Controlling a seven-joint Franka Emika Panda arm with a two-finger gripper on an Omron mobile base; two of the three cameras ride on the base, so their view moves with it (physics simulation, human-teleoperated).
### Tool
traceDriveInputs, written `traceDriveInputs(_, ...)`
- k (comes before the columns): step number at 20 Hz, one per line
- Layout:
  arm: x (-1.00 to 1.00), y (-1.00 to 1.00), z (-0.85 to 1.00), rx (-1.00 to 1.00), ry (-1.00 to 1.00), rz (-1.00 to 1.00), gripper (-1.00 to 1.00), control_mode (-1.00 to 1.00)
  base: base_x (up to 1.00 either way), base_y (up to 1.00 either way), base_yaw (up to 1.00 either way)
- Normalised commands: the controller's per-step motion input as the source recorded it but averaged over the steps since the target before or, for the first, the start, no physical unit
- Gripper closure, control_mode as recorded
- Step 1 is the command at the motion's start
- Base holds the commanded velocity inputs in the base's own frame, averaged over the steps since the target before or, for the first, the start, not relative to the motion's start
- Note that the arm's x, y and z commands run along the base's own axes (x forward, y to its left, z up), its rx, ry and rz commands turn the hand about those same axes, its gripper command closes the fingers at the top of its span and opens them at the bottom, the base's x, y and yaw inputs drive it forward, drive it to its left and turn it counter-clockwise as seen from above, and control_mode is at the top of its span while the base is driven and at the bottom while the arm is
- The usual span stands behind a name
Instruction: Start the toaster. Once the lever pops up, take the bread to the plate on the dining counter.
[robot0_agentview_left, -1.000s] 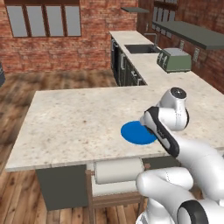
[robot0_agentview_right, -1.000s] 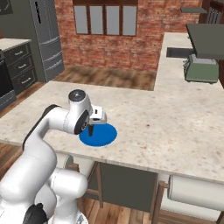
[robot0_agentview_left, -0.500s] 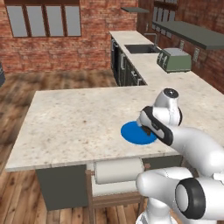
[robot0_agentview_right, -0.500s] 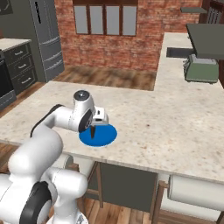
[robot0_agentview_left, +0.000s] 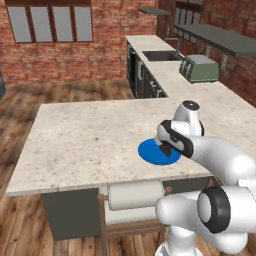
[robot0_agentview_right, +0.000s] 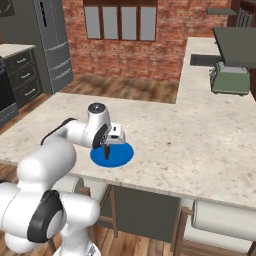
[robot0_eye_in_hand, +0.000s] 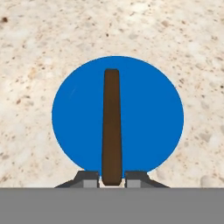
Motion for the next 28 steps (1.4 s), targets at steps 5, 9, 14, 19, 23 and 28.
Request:
traceDriveInputs(5, 0.17, 0.00, -0.22, 0.00, 0.00, 0.00, 1.00, -1.00, 0.00, 0.00, 0.00)
traceDriveInputs(9, 0.13, 0.00, -0.20, 0.00, 0.00, 0.00, 1.00, -1.00, 0.00, 0.00, 0.00)
traceDriveInputs(14, 0.12, 0.00, -0.15, 0.00, 0.00, 0.00, 1.00, -1.00, 0.00, 0.00, 0.00)
traceDriveInputs(19, 0.07, 0.00, -0.07, 0.00, 0.00, 0.00, 1.00, -1.00, 0.00, 0.00, 0.00)
traceDriveInputs(23, 0.13, 0.00, -0.05, 0.00, 0.00, 0.00, 1.00, -1.00, 0.00, 0.00, 0.00)
traceDriveInputs(28, 0.08, 0.00, -0.07, 0.00, 0.00, 0.00, 1.00, -1.00, 0.00, 0.00, 0.00)
